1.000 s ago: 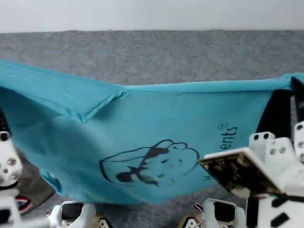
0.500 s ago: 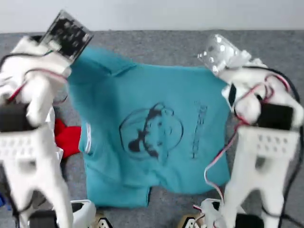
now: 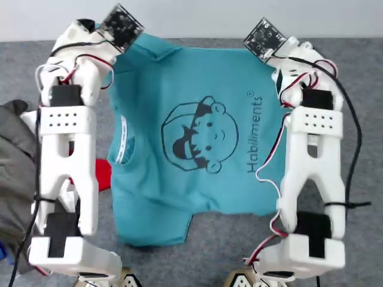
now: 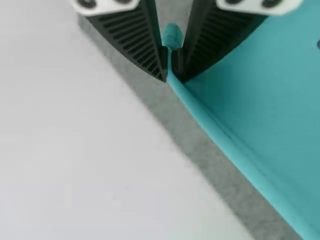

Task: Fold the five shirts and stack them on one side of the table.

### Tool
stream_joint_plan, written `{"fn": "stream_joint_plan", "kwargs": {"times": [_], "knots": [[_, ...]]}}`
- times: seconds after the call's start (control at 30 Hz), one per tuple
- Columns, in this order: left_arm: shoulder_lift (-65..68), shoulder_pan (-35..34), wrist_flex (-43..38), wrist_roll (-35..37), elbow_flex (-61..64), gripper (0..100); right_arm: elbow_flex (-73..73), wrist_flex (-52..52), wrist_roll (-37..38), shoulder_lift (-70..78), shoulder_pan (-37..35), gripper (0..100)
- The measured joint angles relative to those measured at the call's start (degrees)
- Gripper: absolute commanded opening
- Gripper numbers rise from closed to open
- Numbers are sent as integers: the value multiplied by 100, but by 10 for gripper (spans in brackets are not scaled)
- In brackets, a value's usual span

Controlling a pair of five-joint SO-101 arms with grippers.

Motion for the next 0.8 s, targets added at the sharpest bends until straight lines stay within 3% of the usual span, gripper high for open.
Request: {"fn": "stream_joint_plan", "kwargs": {"times": [0.17, 0.33, 0.53, 0.8], "knots": [[466, 167, -88, -334, -571, 14, 0, -1002, 404, 343, 0, 10], [624, 273, 273, -369, -923, 14, 0, -1125, 554, 387, -44, 10], [624, 440, 1978, -413, -976, 14, 0, -220, 563, 387, -44, 10], [290, 774, 4976, -422, -976, 14, 9, 2330, 396, 18, -44, 10]]}}
